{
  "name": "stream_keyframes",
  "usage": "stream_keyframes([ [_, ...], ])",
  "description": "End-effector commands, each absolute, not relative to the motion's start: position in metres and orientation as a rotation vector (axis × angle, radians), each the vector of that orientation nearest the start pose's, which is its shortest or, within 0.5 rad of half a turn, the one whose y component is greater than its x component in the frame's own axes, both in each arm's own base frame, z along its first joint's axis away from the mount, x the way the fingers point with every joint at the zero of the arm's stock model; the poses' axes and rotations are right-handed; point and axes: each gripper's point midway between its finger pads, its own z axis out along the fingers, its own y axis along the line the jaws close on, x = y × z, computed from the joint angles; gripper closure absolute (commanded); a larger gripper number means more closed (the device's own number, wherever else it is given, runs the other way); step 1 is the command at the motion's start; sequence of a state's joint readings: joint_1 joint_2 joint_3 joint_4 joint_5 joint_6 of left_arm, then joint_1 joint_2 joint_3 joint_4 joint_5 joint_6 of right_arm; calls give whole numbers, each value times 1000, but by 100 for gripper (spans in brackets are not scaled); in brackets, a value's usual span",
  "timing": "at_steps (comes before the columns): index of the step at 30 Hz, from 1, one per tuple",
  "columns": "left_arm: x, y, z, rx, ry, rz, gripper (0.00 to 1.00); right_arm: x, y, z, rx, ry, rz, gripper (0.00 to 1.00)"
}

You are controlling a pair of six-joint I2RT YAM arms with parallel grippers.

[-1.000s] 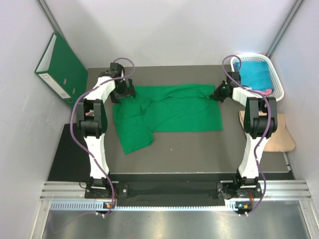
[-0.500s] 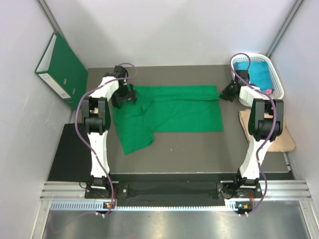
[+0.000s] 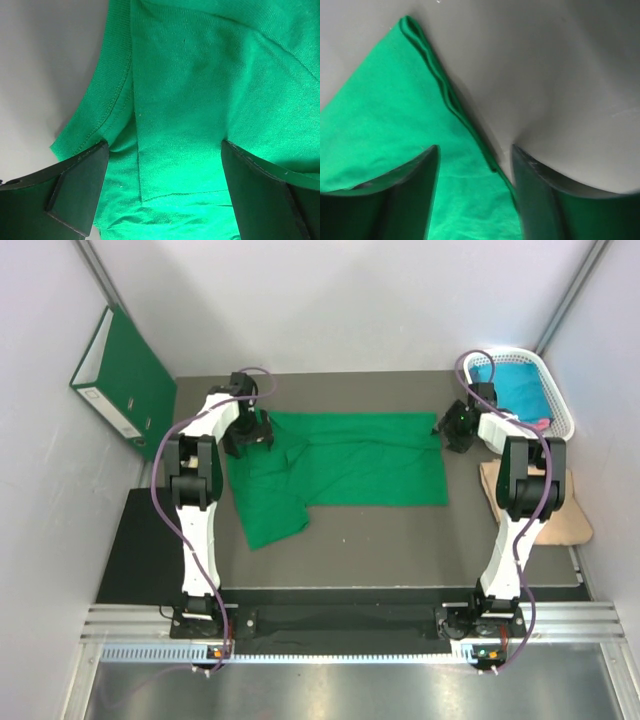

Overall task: Fold and stack the t-shirts
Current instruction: Fold the flattened tshirt in 1/3 of the way

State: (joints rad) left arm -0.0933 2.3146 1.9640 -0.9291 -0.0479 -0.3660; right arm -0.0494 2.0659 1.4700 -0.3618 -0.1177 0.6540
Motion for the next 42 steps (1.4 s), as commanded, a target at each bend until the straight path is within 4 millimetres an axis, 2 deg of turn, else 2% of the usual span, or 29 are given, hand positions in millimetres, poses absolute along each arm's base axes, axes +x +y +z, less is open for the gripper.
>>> stream_keyframes([
  [1, 484, -49, 70, -351, 2734, -54, 2, 502, 7, 63, 817, 2349, 344, 33],
  [3, 483, -56, 75, -303, 2721, -101, 2, 501, 6, 69, 812, 2335, 340, 33],
  [4, 485, -62, 83, -271, 2692, -116, 2, 501, 6, 73, 808, 2328, 341, 33],
  [7, 480, -83, 82, -177, 2703, -186, 4, 502, 5, 76, 808, 2322, 335, 33],
  [11, 474, -99, 66, -126, 2751, -194, 12, 503, 6, 78, 818, 2314, 349, 33],
  [13, 471, -107, 53, -111, 2784, -198, 13, 505, 6, 80, 818, 2310, 353, 33],
  [18, 468, -115, 36, -84, 2823, -163, 13, 507, 5, 86, 815, 2294, 356, 33],
  [24, 471, -126, 37, -31, 2812, -174, 13, 509, -1, 90, 827, 2283, 353, 33],
  [30, 469, -152, 45, 67, 2791, -233, 14, 511, 0, 90, 828, 2282, 363, 33],
  [36, 459, -187, 40, 150, 2801, -301, 15, 512, 1, 89, 830, 2283, 376, 33],
  [42, 451, -207, 46, 221, 2791, -338, 15, 513, 1, 92, 830, 2277, 381, 33],
])
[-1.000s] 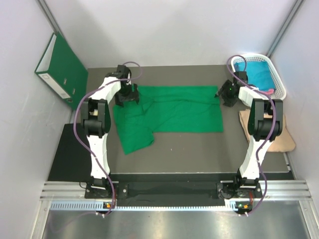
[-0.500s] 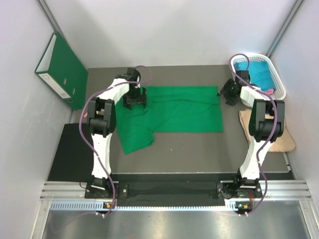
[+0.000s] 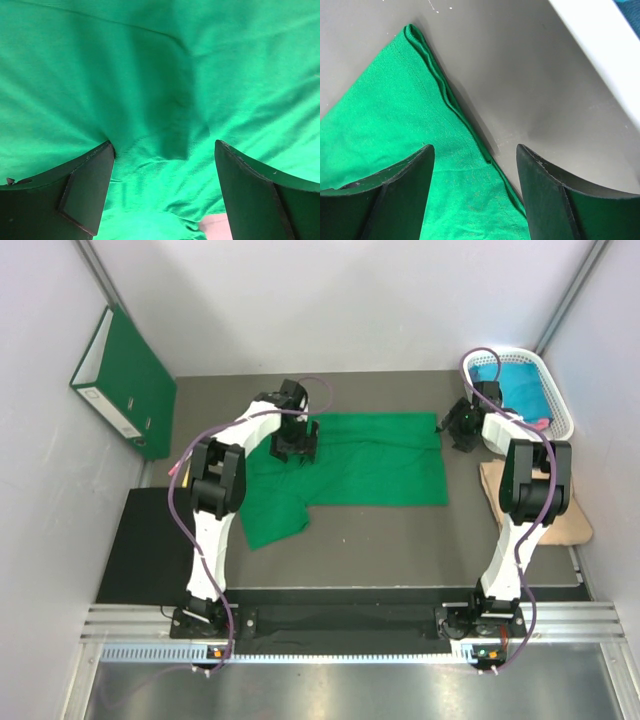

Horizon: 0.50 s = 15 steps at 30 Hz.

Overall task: Fold and stack the t-shirts
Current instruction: Fold the flattened tshirt in 1/3 of the way

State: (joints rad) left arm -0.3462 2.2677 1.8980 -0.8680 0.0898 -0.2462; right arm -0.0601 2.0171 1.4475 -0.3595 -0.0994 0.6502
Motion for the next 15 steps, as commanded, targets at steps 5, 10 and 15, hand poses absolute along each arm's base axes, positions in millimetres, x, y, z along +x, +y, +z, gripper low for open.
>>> stream_keyframes([
  [5, 449, -202, 79, 211, 2722, -321, 15, 510, 0, 97, 810, 2285, 366, 33],
  [10, 446, -164, 100, 150, 2691, -65, 4, 493, -1, 100, 787, 2317, 337, 32],
  [15, 430, -133, 114, 82, 2710, 63, 2, 462, 1, 100, 800, 2359, 324, 32],
])
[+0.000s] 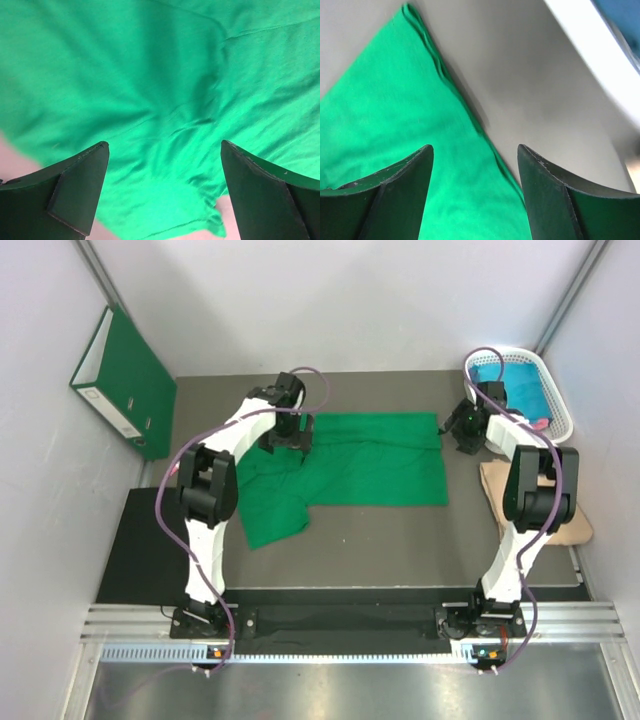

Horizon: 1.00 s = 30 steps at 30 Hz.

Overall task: Fold and stack the t-shirts
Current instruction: Fold the flattened tshirt in 1/3 of the way, then grap the side of the flattened tshirt closest away from the robot with both arms

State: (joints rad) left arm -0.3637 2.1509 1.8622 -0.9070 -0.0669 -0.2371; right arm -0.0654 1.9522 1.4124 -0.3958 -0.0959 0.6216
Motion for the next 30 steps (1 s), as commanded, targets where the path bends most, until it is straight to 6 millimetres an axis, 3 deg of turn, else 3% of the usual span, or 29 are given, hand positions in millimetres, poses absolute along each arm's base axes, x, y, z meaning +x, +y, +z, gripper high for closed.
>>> stream_keyframes([
  [1, 421, -129, 109, 71, 2735, 71, 2, 452, 1, 93, 808, 2383, 316, 32],
  [3, 411, -125, 114, 60, 2747, 32, 5, 439, 2, 95, 810, 2396, 314, 33],
  [7, 374, -112, 100, 71, 2831, 31, 10, 394, 6, 74, 844, 2507, 280, 35],
  [8, 367, -111, 105, 70, 2826, 18, 11, 387, 7, 77, 843, 2508, 281, 36],
  [12, 322, -114, 90, 75, 2932, -74, 12, 351, 12, 64, 868, 2581, 281, 38],
  [16, 295, -120, 82, 66, 2983, -166, 13, 316, 17, 50, 894, 2660, 270, 39],
  [22, 281, -126, 74, -4, 2984, -252, 13, 305, 29, 35, 898, 2674, 337, 44],
  [23, 281, -125, 73, -16, 2980, -245, 13, 304, 31, 29, 904, 2691, 345, 50],
  [30, 282, -115, 75, -172, 2944, -255, 12, 321, 38, 10, 875, 2646, 355, 60],
])
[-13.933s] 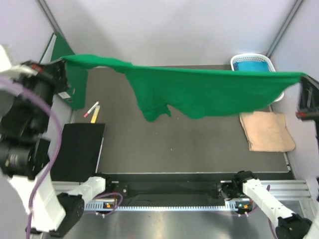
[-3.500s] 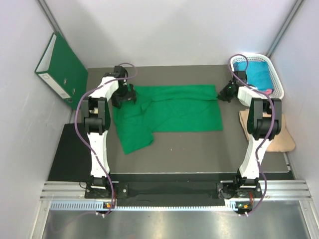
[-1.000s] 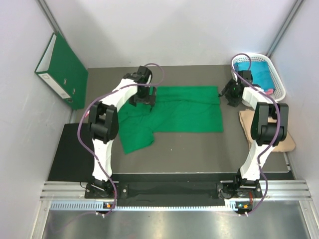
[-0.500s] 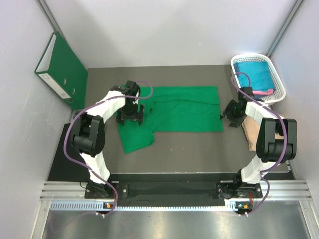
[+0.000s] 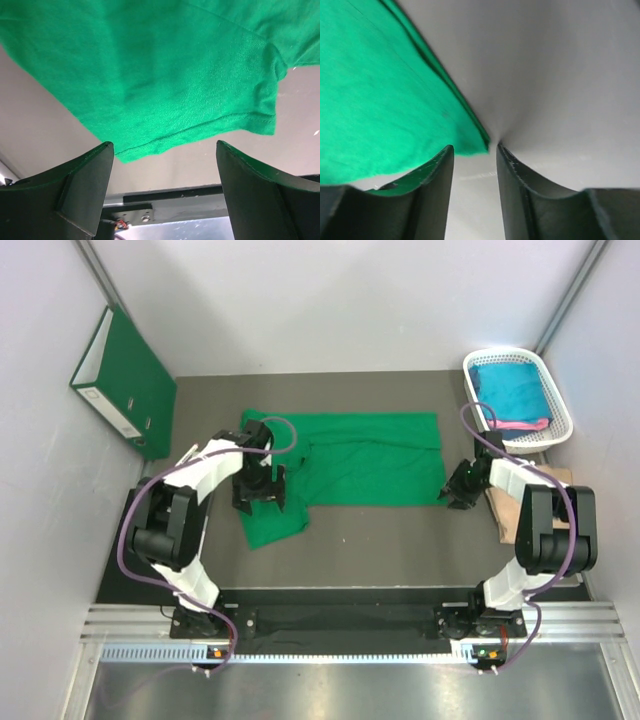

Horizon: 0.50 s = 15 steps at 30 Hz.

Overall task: Fold and stack the t-shirts
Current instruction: Grap the side of the flattened tshirt closest away from the robot with both arms

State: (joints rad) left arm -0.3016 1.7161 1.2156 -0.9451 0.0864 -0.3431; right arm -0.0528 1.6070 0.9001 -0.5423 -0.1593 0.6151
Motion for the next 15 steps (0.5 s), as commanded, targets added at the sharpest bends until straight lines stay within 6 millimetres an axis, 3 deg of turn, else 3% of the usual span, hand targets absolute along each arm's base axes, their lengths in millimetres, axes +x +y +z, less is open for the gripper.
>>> stream_keyframes([
  [1, 281, -114, 76, -209, 2943, -266, 12, 327, 38, 10, 866, 2623, 355, 62],
  [5, 278, -108, 86, -317, 2910, -317, 11, 332, 36, 9, 830, 2591, 353, 64],
  [7, 273, -109, 87, -334, 2903, -348, 11, 330, 36, 9, 796, 2589, 349, 75],
  [8, 270, -109, 90, -334, 2887, -359, 12, 332, 36, 13, 781, 2570, 354, 87],
  [11, 254, -103, 86, -341, 2901, -319, 13, 326, 37, 14, 751, 2559, 366, 98],
  [15, 223, -95, 74, -331, 2929, -258, 21, 319, 41, 11, 732, 2566, 395, 100],
])
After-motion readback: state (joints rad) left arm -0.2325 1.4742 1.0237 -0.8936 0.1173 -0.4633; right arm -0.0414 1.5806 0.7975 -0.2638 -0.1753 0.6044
